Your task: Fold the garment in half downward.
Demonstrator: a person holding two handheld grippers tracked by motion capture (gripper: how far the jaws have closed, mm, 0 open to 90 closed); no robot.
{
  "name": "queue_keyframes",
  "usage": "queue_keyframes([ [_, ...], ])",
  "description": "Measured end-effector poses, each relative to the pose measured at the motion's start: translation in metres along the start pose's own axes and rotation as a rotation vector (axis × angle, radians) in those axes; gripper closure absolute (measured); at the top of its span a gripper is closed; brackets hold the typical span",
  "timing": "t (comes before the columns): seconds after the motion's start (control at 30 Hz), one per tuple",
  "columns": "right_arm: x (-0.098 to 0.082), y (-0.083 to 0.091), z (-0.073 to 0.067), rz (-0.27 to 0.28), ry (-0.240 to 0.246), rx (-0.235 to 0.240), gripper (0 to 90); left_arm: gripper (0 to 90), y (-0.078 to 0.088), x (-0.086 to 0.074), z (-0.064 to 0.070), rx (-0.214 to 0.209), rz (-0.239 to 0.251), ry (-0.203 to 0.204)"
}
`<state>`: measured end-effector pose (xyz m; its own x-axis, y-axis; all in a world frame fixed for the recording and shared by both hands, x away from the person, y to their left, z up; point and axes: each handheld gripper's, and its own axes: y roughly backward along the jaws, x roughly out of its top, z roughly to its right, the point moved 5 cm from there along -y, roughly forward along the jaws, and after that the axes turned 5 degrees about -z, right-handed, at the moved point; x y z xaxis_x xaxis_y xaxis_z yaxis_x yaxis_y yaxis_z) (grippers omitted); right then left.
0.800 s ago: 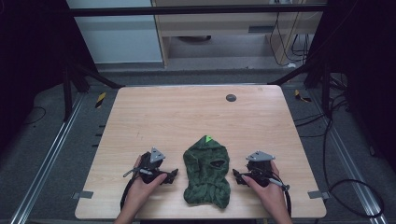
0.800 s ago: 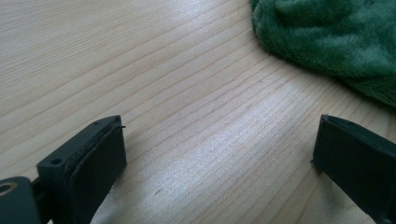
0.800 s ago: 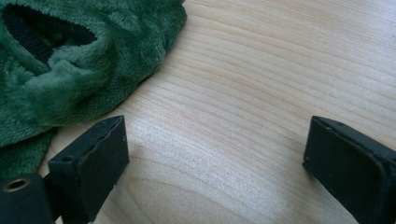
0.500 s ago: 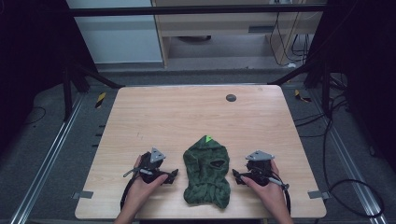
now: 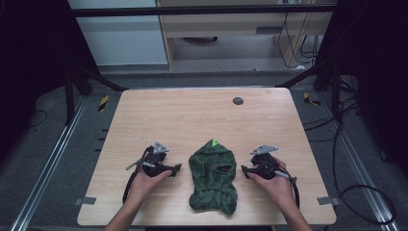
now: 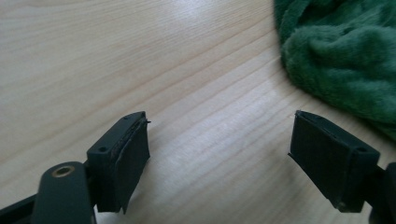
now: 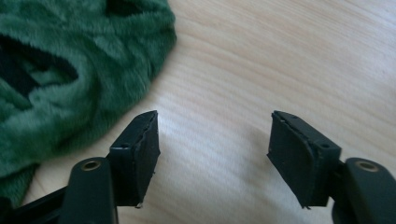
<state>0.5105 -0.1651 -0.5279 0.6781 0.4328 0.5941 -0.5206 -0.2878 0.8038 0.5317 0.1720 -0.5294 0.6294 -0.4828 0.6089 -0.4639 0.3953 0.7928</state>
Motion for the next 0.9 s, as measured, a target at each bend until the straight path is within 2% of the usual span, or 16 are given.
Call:
queue_keyframes([
  [0.1, 0.009, 0.000, 0.001, -0.015, 0.017, 0.021, 40.7, 21.8, 0.000, 0.006, -0.001, -0.016, -0.011, -0.005],
  [0.13, 0.009, 0.000, 0.001, -0.015, 0.017, 0.021, 40.7, 21.8, 0.000, 0.008, -0.001, -0.017, -0.015, -0.020],
  [0.17, 0.016, -0.002, 0.003, -0.046, 0.027, 0.042, 45.4, 23.7, -0.001, 0.014, 0.000, -0.019, -0.027, -0.042],
  [0.23, 0.018, -0.002, 0.003, -0.054, 0.024, 0.050, 46.5, 25.0, -0.001, 0.017, 0.001, -0.023, -0.024, -0.050],
  [0.27, 0.020, -0.003, 0.004, -0.058, 0.033, 0.057, 49.0, 26.5, 0.000, 0.023, 0.002, -0.038, -0.015, -0.055],
  [0.43, 0.032, -0.005, 0.009, -0.050, 0.040, 0.071, 60.7, 32.9, 0.000, 0.038, 0.008, -0.032, -0.012, -0.103],
  [0.5, 0.035, -0.005, 0.010, -0.061, 0.024, 0.092, 64.0, 35.2, -0.002, 0.043, 0.008, -0.048, -0.012, -0.097],
  [0.53, 0.038, -0.007, 0.011, -0.062, 0.046, 0.090, 66.6, 38.4, -0.002, 0.046, 0.008, -0.057, -0.005, -0.092],
  [0.57, 0.038, -0.007, 0.011, -0.062, 0.046, 0.090, 66.6, 38.4, -0.002, 0.049, 0.008, -0.061, -0.002, -0.092],
  [0.8, 0.048, -0.011, 0.010, -0.086, 0.052, 0.103, 74.5, 43.7, -0.003, 0.063, 0.002, -0.082, -0.032, -0.101],
  [0.9, 0.054, -0.012, 0.010, -0.078, 0.033, 0.123, 75.9, 43.3, -0.006, 0.064, 0.000, -0.088, -0.048, -0.093],
])
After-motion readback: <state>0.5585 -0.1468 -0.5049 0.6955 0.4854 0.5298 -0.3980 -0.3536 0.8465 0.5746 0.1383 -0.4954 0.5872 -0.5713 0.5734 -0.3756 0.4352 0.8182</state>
